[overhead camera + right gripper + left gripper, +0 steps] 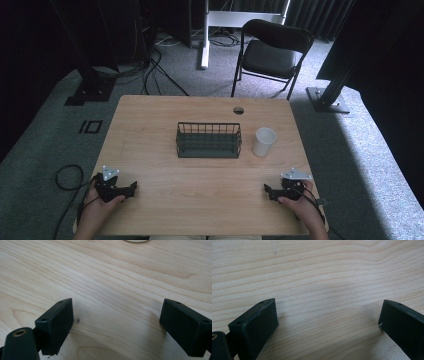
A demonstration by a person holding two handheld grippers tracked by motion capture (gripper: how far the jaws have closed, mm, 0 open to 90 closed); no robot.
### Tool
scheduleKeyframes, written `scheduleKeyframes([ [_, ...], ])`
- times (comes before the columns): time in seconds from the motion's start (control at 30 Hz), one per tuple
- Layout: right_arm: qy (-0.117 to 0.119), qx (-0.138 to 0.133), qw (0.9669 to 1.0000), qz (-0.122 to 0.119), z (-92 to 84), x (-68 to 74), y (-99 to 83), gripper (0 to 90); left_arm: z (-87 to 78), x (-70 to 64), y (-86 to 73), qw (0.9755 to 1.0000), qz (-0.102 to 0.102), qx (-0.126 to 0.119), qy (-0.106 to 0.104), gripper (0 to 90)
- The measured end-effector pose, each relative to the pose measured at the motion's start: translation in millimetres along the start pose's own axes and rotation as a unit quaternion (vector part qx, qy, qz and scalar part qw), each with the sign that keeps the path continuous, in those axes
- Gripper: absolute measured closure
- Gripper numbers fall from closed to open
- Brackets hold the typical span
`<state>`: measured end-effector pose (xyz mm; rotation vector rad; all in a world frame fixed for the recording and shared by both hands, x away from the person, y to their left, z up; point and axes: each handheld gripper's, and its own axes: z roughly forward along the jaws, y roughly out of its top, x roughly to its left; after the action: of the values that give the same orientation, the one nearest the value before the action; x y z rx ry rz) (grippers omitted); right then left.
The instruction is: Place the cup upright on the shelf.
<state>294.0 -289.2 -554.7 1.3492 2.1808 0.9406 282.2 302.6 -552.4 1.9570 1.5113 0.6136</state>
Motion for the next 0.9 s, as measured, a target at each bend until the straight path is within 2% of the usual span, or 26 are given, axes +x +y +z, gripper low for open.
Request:
scheduleKeyframes([
  [0.13, 0.003, 0.000, 1.0000, -0.002, -0.6, -0.3, -0.5, 11.5, 0.0, 0.0, 0.0, 1.0000, 0.000, 0.000, 0.000, 2.6],
  [0.3, 0.016, 0.000, 0.9997, -0.017, -3.8, -2.9, -3.8, 11.5, 0.0, 0.0, 0.0, 1.0000, 0.000, 0.000, 0.000, 2.6],
  [0.53, 0.019, 0.000, 0.9996, -0.021, -5.3, -3.0, -5.2, 11.5, 0.0, 0.1, 0.0, 1.0000, 0.000, 0.000, 0.000, 2.6],
  [0.8, 0.016, 0.000, 0.9997, -0.017, -6.0, -1.8, -5.9, 11.5, 0.0, 0.0, -0.1, 1.0000, 0.000, 0.000, 0.000, 2.6],
  [0.9, 0.012, -0.001, 0.9999, -0.009, -5.8, -0.8, -5.5, 11.5, 0.0, 0.0, 0.0, 1.0000, 0.000, 0.000, 0.000, 2.6],
])
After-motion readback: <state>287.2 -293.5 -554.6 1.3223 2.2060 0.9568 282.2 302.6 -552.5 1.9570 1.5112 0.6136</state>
